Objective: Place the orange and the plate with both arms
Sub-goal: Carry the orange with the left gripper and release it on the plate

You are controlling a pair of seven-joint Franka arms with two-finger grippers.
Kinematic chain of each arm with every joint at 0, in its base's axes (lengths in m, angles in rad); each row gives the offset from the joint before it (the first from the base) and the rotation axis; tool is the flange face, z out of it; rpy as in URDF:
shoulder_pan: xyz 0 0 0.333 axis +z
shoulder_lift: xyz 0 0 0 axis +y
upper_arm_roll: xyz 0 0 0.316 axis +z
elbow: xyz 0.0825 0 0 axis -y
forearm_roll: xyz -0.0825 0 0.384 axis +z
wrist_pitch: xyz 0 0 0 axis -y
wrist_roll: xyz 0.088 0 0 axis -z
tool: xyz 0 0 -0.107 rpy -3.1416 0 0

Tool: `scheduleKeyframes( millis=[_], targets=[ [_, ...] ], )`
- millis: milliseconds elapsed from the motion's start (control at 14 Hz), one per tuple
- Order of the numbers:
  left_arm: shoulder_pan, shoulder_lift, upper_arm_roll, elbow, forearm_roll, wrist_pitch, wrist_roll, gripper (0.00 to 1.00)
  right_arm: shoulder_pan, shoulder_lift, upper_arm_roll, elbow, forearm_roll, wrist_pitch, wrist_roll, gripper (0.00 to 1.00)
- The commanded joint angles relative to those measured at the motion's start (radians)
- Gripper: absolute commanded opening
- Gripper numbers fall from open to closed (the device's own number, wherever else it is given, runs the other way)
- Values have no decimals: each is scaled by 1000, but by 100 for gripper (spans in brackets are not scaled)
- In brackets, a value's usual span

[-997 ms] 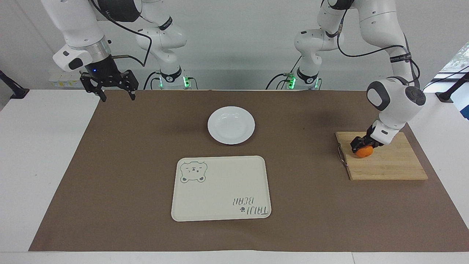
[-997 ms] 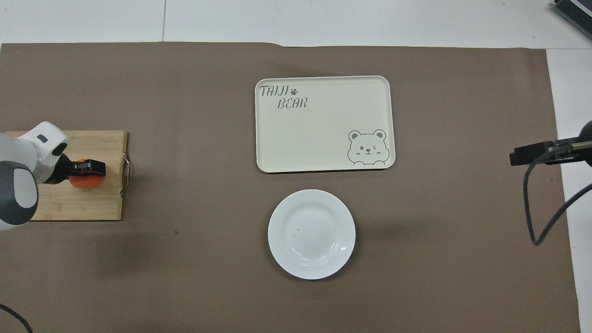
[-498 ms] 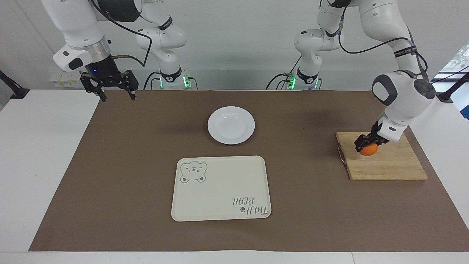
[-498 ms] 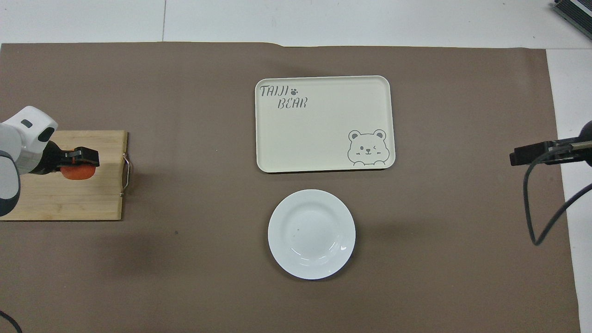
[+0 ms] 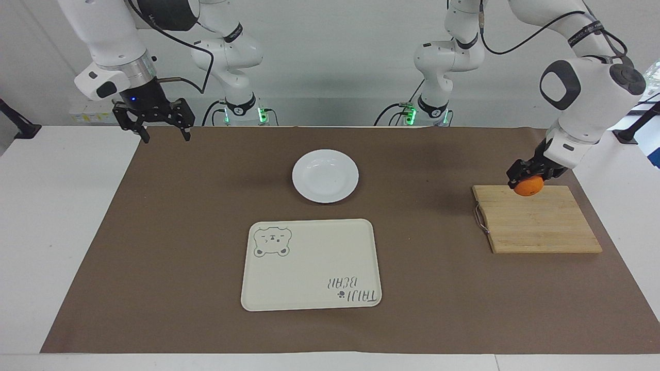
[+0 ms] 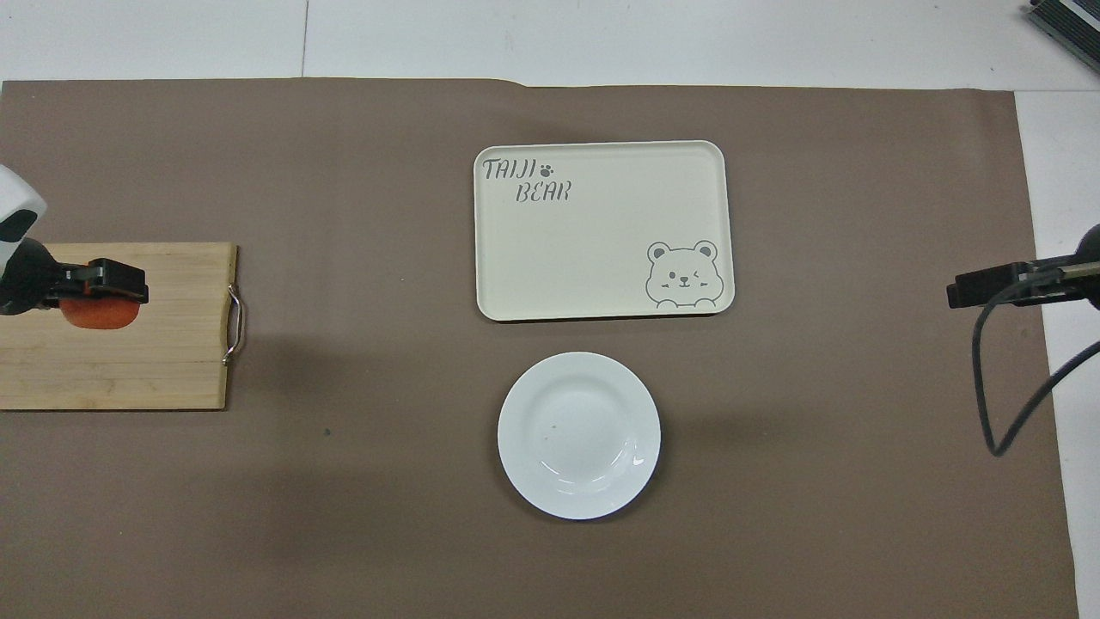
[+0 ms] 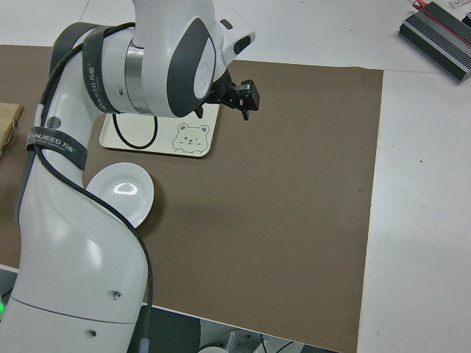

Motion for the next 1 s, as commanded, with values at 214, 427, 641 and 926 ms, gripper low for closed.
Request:
scheduleKeyframes(
  millis=[214,427,641,926],
  targets=[
    [-89,-3,1,213,71,-244,-14,0,-9,2,6,9,-15,-18,-16,100],
    [-89,-2,-28,297,69,-362,-11,0,-9,2,6,9,-15,-18,-16,100],
    [-105,-12,-56,258,57,-319,-43,0,-9,2,6,9,-15,-18,-16,100],
    [-225,-19,-56,196,54,-250,-218,0,-9,2,6,9,-15,-18,-16,100]
  ],
)
